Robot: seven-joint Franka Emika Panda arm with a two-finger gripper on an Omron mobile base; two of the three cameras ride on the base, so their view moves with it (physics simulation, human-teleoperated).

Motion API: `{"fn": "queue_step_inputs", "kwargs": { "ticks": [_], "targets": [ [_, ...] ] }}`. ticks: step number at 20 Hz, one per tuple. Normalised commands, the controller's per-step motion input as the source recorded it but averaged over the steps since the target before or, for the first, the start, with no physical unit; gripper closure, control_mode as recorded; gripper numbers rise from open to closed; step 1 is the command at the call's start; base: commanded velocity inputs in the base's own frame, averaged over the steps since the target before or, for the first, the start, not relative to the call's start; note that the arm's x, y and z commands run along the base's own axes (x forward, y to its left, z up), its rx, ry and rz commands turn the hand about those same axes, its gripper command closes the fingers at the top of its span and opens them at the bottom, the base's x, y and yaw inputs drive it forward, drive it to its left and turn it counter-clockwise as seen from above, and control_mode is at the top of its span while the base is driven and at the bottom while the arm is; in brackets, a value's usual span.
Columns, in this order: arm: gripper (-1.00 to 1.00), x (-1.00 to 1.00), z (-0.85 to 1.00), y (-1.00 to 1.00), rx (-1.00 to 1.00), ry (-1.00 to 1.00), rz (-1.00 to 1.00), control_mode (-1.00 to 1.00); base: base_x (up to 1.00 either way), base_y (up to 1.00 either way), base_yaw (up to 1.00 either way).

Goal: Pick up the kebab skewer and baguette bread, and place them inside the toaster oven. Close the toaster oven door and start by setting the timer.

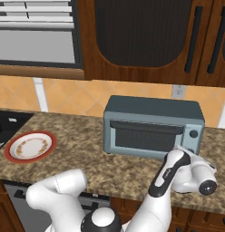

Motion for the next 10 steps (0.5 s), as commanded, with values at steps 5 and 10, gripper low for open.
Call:
{"fn": "queue_step_inputs", "kwargs": {
  "ticks": [5,10],
  "targets": [
    [1.0,0.0,0.0,0.0,0.21,0.0,-0.11,-1.0,0.0,0.0,0.0],
    [1.0,0.0,0.0,0.0,0.21,0.0,-0.12,-1.0,0.0,0.0,0.0]
  ]
}}
